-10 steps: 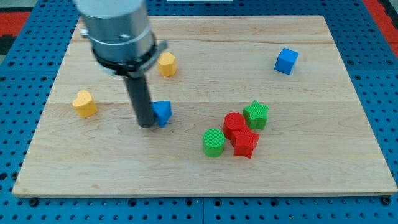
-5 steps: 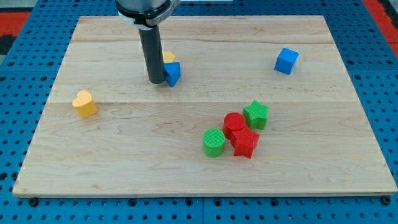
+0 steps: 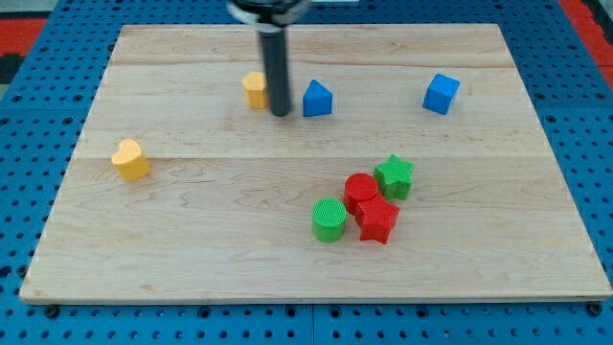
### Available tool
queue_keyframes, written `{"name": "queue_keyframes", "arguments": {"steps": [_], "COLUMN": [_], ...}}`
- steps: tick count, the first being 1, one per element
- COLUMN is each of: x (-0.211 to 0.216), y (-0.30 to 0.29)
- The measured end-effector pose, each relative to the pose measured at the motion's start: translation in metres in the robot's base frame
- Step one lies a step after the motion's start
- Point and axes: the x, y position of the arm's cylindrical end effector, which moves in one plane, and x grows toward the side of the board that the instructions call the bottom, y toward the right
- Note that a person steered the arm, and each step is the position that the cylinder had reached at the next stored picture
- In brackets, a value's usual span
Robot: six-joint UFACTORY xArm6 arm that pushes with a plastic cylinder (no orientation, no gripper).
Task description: Push blue triangle into blue cube
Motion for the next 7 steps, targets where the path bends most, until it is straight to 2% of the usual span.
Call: {"name": "queue_keyframes", "arguments": {"steps": [1, 2, 3, 4, 5, 6, 7], "x": [-0.005, -0.017, -0.017, -0.036, -0.048, -0.04, -0.036], "y": [0.073, 0.092, 0.032, 0.01, 0.057, 0.12, 0.099]}}
